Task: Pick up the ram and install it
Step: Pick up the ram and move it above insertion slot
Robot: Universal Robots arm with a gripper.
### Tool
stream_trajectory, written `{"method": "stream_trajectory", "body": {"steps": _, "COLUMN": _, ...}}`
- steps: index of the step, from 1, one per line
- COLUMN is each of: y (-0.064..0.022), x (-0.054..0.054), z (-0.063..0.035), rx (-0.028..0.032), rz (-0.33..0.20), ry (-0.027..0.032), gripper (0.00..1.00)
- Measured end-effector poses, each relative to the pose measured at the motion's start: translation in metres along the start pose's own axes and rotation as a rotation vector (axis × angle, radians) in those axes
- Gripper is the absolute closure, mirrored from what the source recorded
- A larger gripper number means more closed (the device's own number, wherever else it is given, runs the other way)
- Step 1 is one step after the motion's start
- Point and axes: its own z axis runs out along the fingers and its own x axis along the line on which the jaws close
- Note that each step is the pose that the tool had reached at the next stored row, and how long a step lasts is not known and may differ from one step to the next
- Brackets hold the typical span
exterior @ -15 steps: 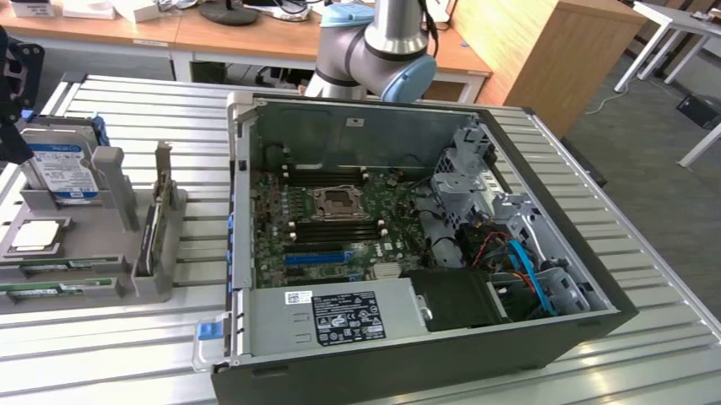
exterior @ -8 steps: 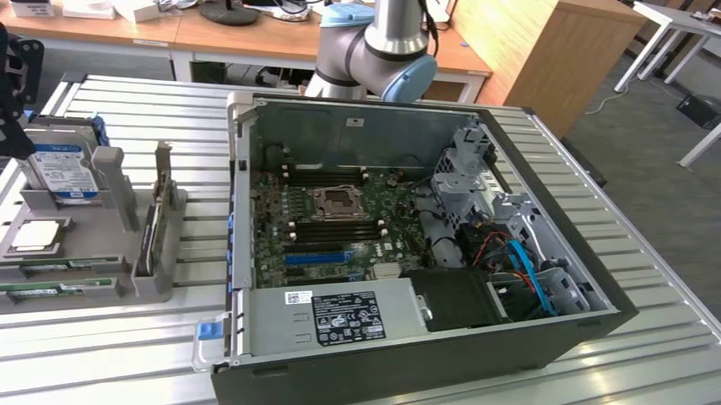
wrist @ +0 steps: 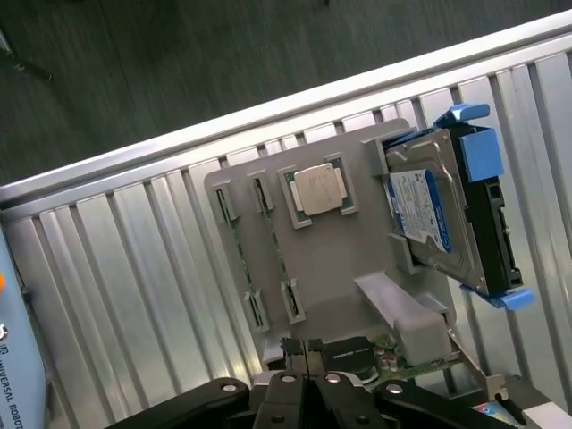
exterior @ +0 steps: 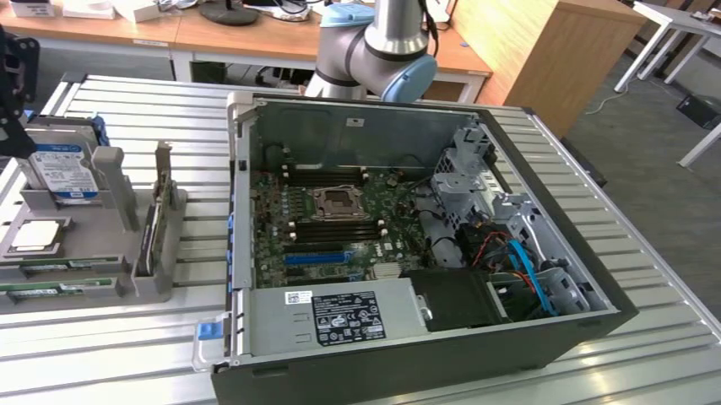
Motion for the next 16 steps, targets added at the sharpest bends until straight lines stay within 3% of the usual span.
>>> {"method": "stream_trajectory", "body": {"steps": 2, "y": 0.0002, "x": 0.0001, "z": 0.0003, "rx": -0.0015, "rz": -0.025, "ry": -0.0063, "gripper": 0.89}}
{"method": "stream_trajectory", "body": {"steps": 5, "y": 0.0014, "x": 0.0005, "z": 0.0008, "rx": -0.0085, "rz": -0.038, "ry": -0.0285, "gripper": 0.89}}
{"method": "stream_trajectory", "body": {"steps": 6, "y": 0.0017, "x": 0.0005, "z": 0.0009, "rx": -0.0141, "rz": -0.041, "ry": -0.0403, "gripper": 0.89}}
{"method": "stream_trajectory", "body": {"steps": 7, "y": 0.0017, "x": 0.0005, "z": 0.0008, "rx": -0.0237, "rz": -0.041, "ry": -0.0519, "gripper": 0.89}}
{"method": "stream_trajectory", "body": {"steps": 8, "y": 0.0017, "x": 0.0005, "z": 0.0009, "rx": -0.0333, "rz": -0.041, "ry": -0.0577, "gripper": 0.89}}
{"method": "stream_trajectory", "body": {"steps": 16, "y": 0.0017, "x": 0.0005, "z": 0.0008, "rx": -0.035, "rz": -0.041, "ry": -0.0582, "gripper": 0.89}}
